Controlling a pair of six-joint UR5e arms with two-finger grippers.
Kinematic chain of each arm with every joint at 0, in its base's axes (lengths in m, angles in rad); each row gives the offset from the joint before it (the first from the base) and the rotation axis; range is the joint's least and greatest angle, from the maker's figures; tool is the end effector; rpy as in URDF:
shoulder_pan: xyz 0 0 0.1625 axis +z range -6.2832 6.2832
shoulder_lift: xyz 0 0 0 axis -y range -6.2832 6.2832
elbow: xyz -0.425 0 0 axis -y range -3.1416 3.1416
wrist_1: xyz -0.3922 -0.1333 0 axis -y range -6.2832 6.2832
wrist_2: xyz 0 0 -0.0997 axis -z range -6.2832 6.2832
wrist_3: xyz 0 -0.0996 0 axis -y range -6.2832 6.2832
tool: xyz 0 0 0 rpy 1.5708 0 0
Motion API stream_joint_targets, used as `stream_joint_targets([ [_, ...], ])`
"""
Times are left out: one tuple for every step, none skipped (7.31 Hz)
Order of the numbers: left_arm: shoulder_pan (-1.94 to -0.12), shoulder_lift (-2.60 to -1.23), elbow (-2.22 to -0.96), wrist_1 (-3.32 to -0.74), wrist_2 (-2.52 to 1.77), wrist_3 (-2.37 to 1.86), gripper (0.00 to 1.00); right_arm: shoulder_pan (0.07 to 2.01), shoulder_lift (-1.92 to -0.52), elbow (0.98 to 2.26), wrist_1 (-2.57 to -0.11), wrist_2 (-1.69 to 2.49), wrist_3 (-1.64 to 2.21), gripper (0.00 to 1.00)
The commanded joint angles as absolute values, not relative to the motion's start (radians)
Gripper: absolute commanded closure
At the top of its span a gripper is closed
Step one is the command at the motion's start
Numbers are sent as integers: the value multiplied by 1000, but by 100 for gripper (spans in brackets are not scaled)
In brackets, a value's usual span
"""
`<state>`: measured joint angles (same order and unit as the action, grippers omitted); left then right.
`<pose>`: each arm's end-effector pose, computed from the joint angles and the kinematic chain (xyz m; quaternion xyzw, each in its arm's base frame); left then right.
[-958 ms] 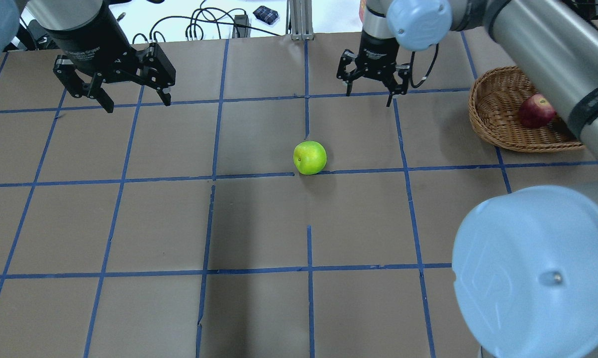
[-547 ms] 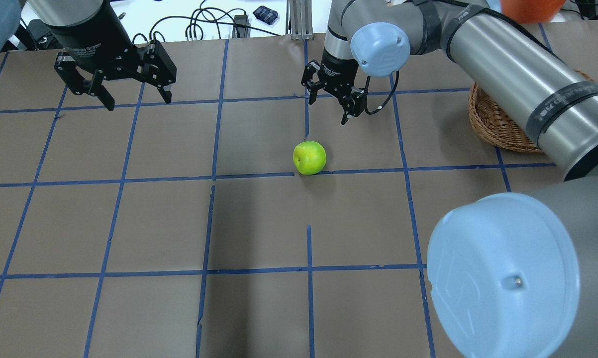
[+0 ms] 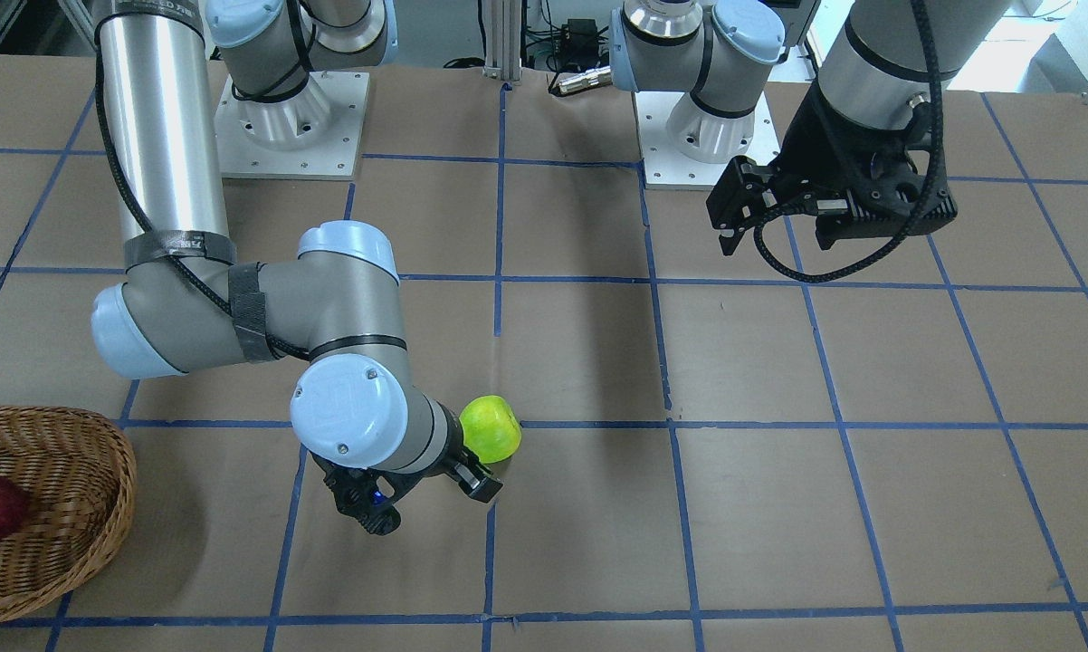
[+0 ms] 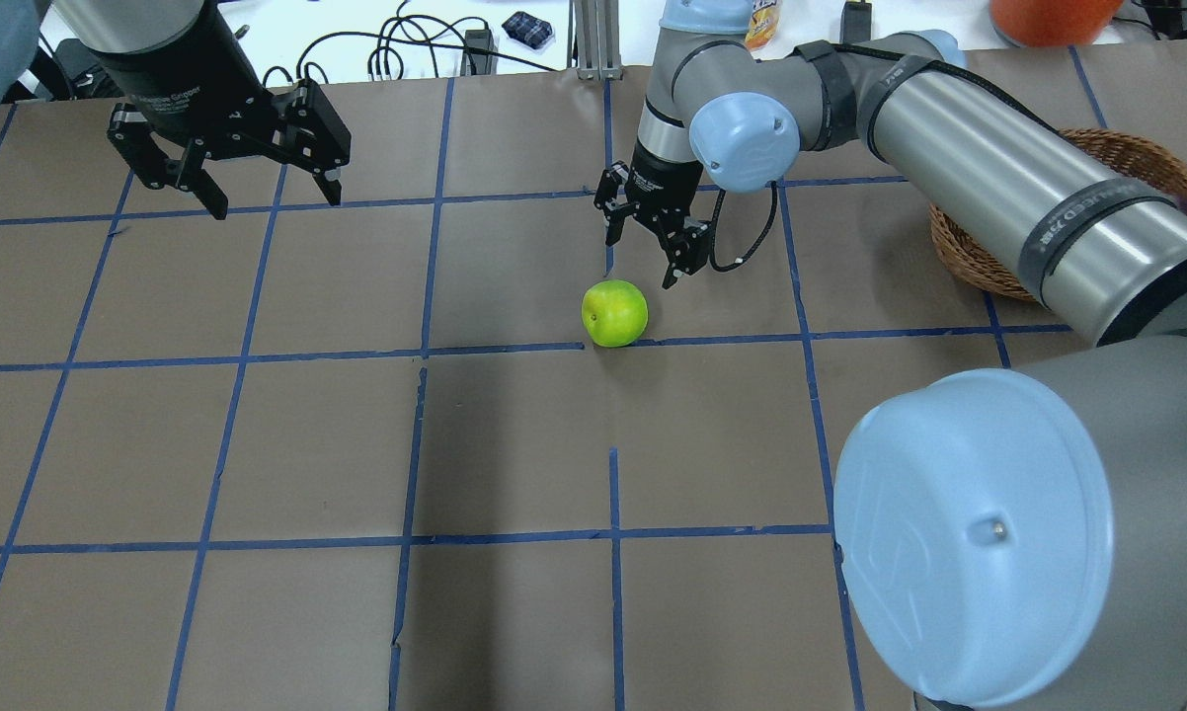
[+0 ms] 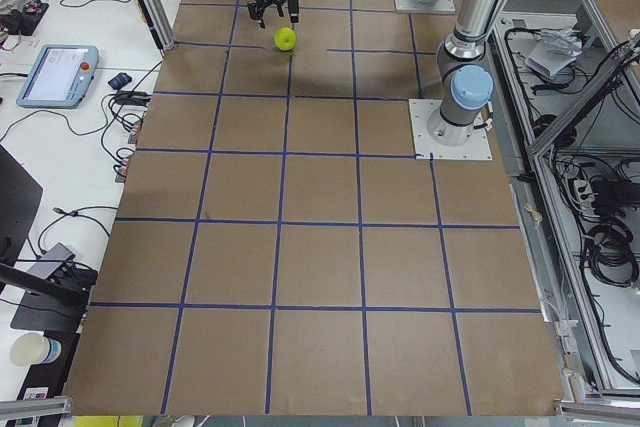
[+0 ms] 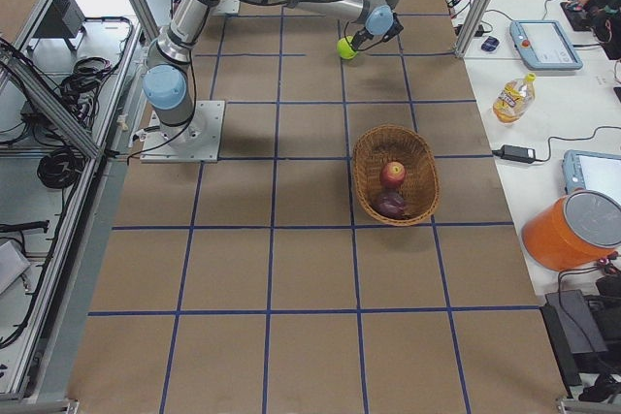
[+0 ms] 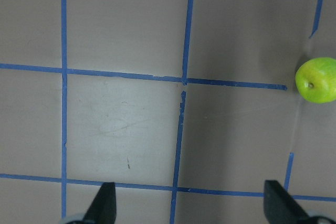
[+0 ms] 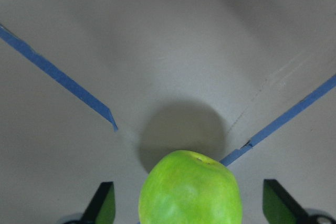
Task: Put all apples into basket
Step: 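Move the right gripper from the basket down over the green apple, then close the right gripper on the green apple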
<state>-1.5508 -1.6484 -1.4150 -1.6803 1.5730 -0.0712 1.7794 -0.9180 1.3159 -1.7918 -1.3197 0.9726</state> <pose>-0.1226 -0.5230 0.5142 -0.0456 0.9988 0.0156 0.0015 0.2998 -0.6530 0.2356 0.3787 0.9129 0.1422 0.0548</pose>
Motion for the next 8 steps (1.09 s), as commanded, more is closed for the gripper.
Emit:
stream_joint_targets([
  [-1551, -1638, -1425, -1681, 1575, -69, 0, 1779, -899, 1331, -1804, -1296, 976, 0],
  [-1551, -1635, -1428, -1680, 1577, -69, 0, 1785, -897, 1333, -1801, -1296, 976, 0],
  [-1551, -1634, -1428, -1680, 1578, -69, 0, 1793, -897, 1335, -1802, -1296, 976, 0],
  [-1551, -1634, -1428, -1680, 1578, -71, 0, 1796, -896, 1339, -1804, -1273, 976, 0],
  [-1551, -1634, -1428, -1680, 1580, -69, 0, 1796, -897, 1354, -1804, -1263, 976, 0],
  [-1551, -1634, -1428, -1680, 1578, -69, 0, 1799, -899, 1382, -1804, -1264, 974, 0],
  [-1551, -1634, -1428, -1680, 1578, -69, 0, 1799, -905, 1412, -1813, -1264, 962, 0],
  [-1551, -1634, -1428, -1680, 1578, -71, 0, 1801, -905, 1417, -1848, -1262, 975, 10],
])
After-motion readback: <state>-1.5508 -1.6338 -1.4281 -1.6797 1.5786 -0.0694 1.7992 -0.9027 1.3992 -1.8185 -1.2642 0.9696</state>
